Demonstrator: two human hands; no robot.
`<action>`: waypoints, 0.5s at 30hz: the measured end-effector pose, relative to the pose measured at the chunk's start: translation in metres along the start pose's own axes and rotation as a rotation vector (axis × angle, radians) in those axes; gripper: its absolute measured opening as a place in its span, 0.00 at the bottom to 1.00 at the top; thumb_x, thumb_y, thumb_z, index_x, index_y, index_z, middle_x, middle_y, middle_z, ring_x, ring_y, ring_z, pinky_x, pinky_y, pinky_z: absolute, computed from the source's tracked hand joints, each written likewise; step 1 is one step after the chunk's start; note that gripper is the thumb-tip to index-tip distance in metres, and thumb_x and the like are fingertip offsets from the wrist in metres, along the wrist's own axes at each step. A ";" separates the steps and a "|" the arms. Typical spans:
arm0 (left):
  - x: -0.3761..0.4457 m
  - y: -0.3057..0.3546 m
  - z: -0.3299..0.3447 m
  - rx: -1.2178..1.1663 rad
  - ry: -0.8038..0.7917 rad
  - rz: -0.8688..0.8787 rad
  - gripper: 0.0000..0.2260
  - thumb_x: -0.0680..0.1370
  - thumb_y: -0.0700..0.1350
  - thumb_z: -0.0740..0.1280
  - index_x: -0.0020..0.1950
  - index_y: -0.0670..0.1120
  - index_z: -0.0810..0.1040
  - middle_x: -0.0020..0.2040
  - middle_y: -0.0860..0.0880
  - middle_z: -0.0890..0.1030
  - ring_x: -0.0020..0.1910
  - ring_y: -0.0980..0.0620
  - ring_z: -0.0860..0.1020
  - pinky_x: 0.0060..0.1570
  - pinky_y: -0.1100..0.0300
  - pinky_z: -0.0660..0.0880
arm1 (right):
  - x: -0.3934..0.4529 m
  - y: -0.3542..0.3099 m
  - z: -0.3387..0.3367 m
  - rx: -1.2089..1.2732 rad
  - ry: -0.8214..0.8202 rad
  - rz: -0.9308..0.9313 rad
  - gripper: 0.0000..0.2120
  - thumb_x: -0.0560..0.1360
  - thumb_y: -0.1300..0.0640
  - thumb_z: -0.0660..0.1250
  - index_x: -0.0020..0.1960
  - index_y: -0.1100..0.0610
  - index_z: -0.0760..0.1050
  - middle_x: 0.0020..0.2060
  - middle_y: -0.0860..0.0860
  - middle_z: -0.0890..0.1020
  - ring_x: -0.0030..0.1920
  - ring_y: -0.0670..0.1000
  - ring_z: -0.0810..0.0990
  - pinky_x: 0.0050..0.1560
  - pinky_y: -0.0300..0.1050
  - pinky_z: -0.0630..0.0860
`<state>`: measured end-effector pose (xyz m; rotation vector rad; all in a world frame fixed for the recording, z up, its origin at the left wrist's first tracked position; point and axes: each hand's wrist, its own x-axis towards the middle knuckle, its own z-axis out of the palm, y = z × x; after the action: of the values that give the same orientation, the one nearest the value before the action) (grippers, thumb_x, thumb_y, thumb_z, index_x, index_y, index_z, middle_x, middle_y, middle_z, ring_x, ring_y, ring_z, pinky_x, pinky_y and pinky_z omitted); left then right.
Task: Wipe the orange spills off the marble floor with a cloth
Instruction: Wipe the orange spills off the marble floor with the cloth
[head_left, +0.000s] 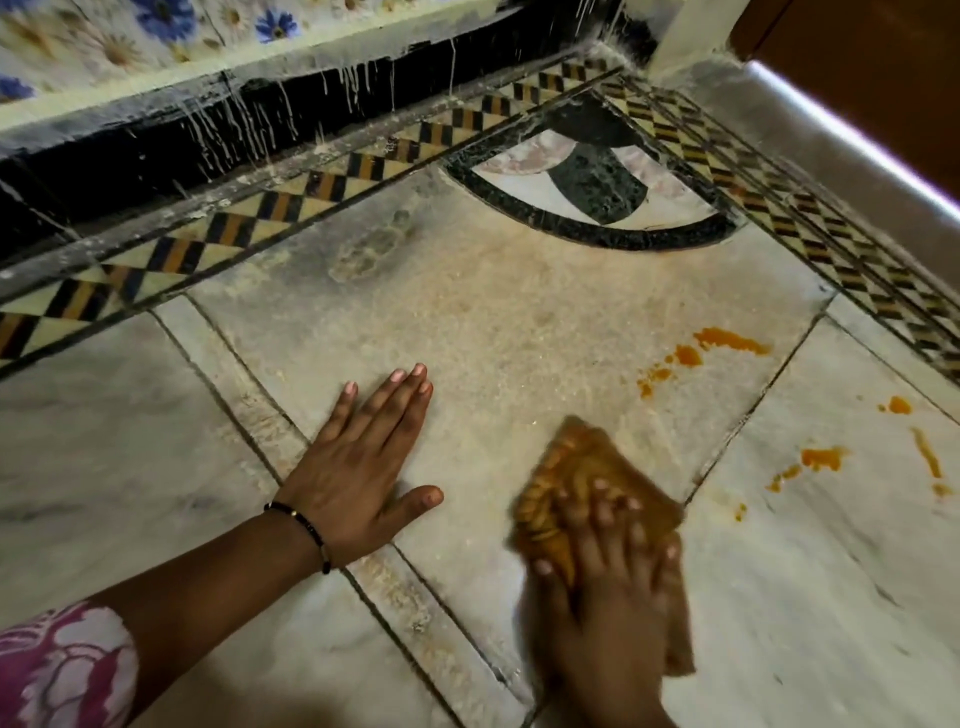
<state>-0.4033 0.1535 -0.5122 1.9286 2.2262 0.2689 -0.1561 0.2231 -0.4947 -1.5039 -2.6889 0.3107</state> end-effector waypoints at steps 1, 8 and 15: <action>0.000 0.001 0.000 -0.011 0.005 0.016 0.37 0.78 0.67 0.42 0.78 0.42 0.46 0.78 0.45 0.49 0.77 0.48 0.49 0.71 0.44 0.49 | -0.007 -0.019 0.004 -0.004 -0.023 -0.087 0.29 0.70 0.39 0.57 0.71 0.44 0.66 0.70 0.50 0.70 0.71 0.56 0.62 0.70 0.55 0.47; -0.002 -0.001 -0.001 -0.068 0.043 -0.007 0.36 0.78 0.66 0.42 0.78 0.43 0.48 0.78 0.46 0.50 0.77 0.49 0.49 0.72 0.44 0.49 | 0.109 -0.028 -0.008 -0.058 -0.244 -0.476 0.30 0.73 0.32 0.49 0.75 0.37 0.54 0.77 0.43 0.54 0.77 0.52 0.50 0.74 0.57 0.40; -0.001 0.001 0.000 -0.038 0.036 -0.008 0.36 0.78 0.66 0.43 0.78 0.43 0.49 0.78 0.46 0.51 0.77 0.49 0.51 0.73 0.46 0.48 | 0.066 0.006 -0.013 -0.056 -0.114 -0.307 0.29 0.76 0.35 0.50 0.75 0.40 0.55 0.76 0.46 0.57 0.76 0.55 0.53 0.74 0.58 0.44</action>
<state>-0.4023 0.1528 -0.5121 1.9097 2.2339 0.3449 -0.1838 0.2841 -0.4872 -1.0898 -2.9838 0.3151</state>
